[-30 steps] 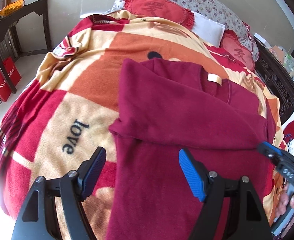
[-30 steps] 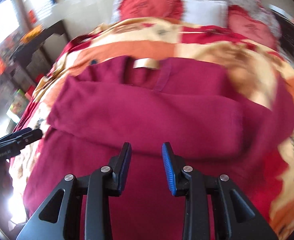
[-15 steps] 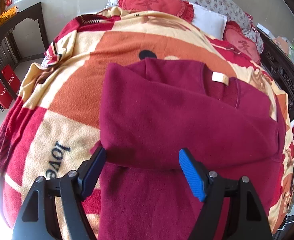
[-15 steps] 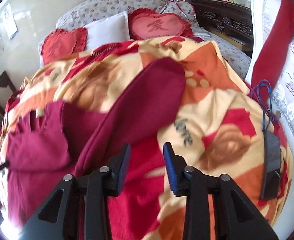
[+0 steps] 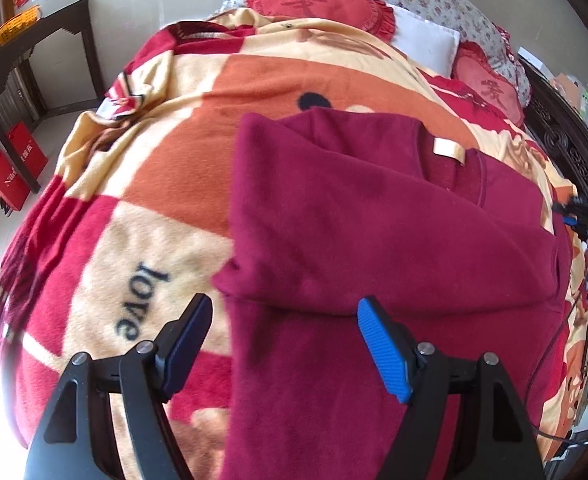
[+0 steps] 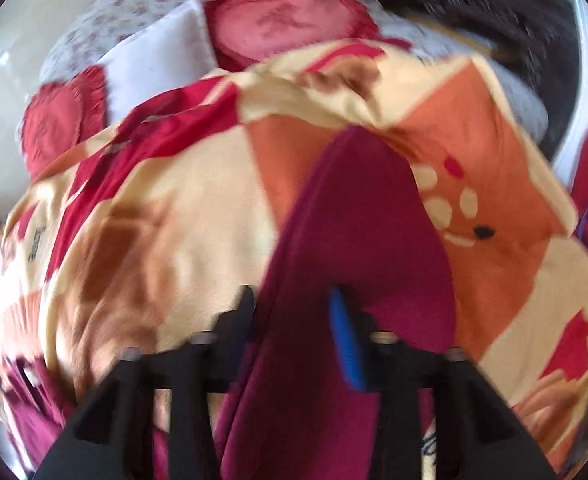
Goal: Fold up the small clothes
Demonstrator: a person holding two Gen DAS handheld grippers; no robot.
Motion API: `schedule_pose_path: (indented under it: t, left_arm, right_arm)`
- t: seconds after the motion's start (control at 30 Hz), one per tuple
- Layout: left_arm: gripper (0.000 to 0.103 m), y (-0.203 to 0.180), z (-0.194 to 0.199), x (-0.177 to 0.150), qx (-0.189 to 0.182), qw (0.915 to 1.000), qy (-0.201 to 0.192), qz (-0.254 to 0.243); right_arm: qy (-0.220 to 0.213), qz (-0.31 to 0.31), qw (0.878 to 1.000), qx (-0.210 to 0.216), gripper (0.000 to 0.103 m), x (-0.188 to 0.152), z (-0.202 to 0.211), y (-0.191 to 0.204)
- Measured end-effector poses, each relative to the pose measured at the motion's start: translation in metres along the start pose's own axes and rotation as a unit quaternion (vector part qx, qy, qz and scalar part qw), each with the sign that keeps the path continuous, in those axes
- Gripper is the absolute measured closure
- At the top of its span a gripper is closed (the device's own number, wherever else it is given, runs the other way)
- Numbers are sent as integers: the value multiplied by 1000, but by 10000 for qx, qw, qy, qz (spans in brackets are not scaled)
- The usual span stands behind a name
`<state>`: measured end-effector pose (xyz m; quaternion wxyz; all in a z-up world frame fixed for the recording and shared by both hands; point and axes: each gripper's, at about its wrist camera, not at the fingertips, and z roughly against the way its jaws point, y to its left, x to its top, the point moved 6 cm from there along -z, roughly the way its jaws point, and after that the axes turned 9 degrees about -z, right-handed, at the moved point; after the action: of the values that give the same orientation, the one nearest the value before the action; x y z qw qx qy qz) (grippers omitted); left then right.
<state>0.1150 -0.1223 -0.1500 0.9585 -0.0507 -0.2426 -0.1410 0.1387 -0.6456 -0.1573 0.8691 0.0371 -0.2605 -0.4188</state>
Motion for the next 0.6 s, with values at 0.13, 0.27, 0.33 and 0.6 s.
schedule_pose_path:
  t: [0.13, 0.27, 0.33, 0.6]
  left_arm:
    - [24, 13, 1, 5, 40, 9997, -59, 224]
    - [24, 11, 4, 10, -103, 9992, -125, 357]
    - [24, 5, 8, 11, -124, 9994, -161, 282]
    - [24, -1, 20, 10, -153, 9993, -274, 223]
  right_arm:
    - [-425, 194, 9983, 344, 103, -3, 38, -3]
    - [-593, 573, 9922, 937, 103, -18, 91, 7]
    - [-628, 729, 9891, 1117, 103, -27, 111, 15]
    - [-568, 1801, 9483, 2550, 103, -104, 189, 91]
